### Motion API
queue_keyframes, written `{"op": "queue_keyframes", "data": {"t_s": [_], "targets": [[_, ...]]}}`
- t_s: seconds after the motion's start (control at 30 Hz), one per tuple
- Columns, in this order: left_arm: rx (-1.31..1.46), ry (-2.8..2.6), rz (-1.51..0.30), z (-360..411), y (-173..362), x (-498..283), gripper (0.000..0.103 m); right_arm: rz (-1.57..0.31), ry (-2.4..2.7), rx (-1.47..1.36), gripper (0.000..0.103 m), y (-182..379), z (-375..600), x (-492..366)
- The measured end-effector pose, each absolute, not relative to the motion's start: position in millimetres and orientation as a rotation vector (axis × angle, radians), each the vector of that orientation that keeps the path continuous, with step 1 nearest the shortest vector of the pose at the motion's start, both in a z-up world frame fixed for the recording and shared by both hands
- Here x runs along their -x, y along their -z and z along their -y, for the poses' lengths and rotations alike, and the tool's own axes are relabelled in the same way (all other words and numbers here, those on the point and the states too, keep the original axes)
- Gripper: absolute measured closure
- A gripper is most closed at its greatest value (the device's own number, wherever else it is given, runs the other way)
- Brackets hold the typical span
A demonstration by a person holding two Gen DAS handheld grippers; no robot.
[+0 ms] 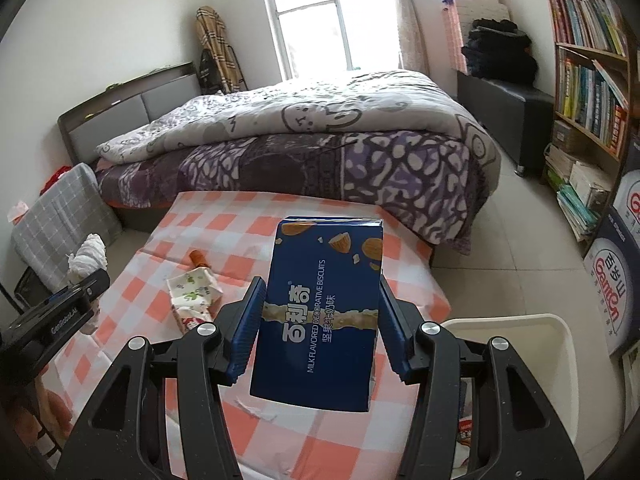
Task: Collect trash
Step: 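Carry the diaper and blue box over the white bin and release both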
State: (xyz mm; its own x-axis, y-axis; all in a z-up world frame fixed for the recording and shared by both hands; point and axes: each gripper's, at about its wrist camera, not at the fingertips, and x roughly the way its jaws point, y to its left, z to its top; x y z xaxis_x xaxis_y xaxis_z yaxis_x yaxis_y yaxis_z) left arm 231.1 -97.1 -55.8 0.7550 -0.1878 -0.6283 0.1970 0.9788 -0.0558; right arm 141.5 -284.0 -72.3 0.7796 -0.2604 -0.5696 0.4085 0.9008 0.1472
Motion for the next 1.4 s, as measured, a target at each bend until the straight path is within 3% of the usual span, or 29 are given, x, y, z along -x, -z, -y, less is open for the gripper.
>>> {"op": "queue_keyframes", "data": {"t_s": [1.0,1.13,1.4], "targets": [[-0.172,0.432,-0.694,210.4,74.3,-183.4,0.066,-0.629,0.614,-0.453,0.05,82.1,394.8,-86.3],[-0.193,0.472,-0.702,226.9,79.3,-174.5,0.066,-0.608,0.659,-0.484,0.038,80.5,410.0,-73.9],[-0.24,0.561,-0.713,262.0,88.4,-151.6,0.066,-0.574,0.718,-0.532,0.033,76.7,435.6,-56.2]]}}
